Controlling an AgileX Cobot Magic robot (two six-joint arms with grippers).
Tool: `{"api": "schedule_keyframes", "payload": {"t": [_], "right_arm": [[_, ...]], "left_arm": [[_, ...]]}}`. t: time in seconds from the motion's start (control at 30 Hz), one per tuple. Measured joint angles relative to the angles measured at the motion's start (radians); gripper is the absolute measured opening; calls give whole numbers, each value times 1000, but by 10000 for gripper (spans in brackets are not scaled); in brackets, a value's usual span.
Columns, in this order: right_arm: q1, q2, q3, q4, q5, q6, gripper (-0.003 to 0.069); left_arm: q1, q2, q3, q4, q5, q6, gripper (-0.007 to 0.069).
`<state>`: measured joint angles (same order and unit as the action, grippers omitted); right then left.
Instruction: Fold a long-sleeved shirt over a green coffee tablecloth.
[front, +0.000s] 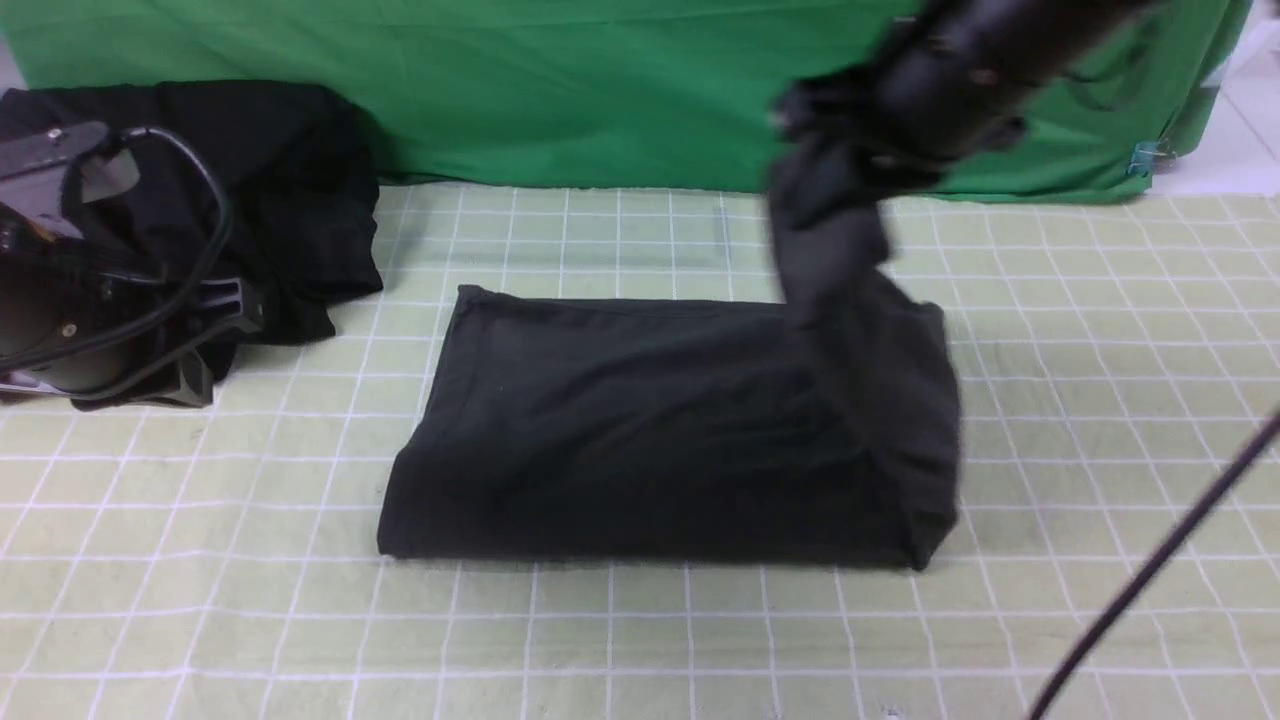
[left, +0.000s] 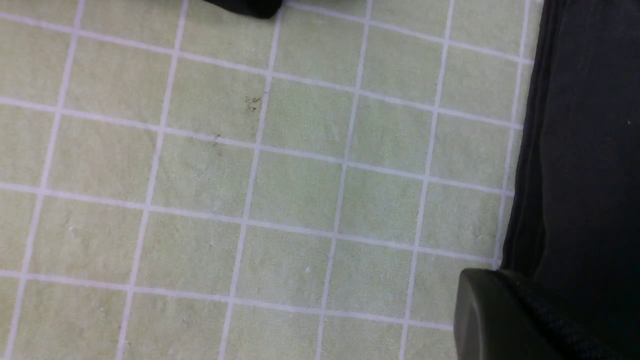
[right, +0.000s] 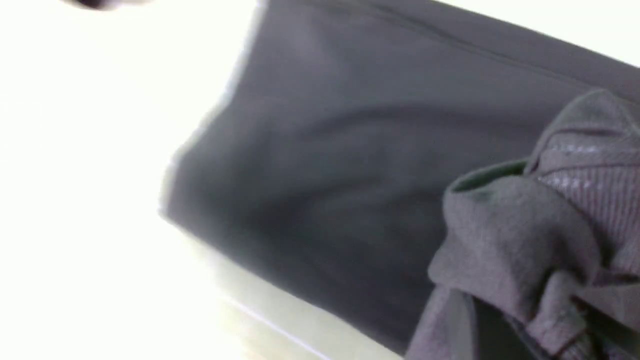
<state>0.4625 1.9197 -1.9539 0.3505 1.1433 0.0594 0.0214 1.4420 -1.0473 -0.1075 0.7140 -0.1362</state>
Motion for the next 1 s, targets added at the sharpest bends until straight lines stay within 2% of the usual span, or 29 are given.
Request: {"api": "schedule_keyframes", "payload": {"t": [0.1,0.23,0.4,0.47,0.53,0.6,0.63,0.67,0.73,0.77,0.8,0.83,0.9,0.97,1.0], "right_arm": [[111,122,-104,0,-34,55,50],[190,243,-197,17,-69,85,50],[255,376,-257,39,-170,128,54],[269,414,-260,39,-215,163,77],[277,438,-262,39,-246,184,120],[287,456,-264,44,-277,195,244],[288,458,-265,44,-278,197,268],[290,459,-284,46,-264,197,360],[284,458,-344,48,-182,138,477],[284,458,-344,48,-173,138,477],[273,449,-390,43,-96,77,515],[272,448,-397,42,-85,69,519],[242,420,-475,3,22,-24,528],[211,372,-490,-62,46,-59,464],[195,347,-482,-100,51,-59,398]], "left_arm": [[1,0,0,-5,0,6,-3],[1,0,0,-7,0,6,-3],[1,0,0,-7,0,6,-3],[1,0,0,-7,0,6,-3],[1,0,0,-8,0,6,-3],[1,0,0,-8,3,8,-3],[1,0,0,-8,3,8,-3],[1,0,0,-8,3,10,-3],[1,0,0,-8,3,13,-3],[1,0,0,-8,3,13,-3],[1,0,0,-8,3,13,-3],[1,0,0,-8,3,13,-3],[1,0,0,-29,4,39,-3],[1,0,0,-89,2,92,-3],[1,0,0,-133,2,127,-3]]}}
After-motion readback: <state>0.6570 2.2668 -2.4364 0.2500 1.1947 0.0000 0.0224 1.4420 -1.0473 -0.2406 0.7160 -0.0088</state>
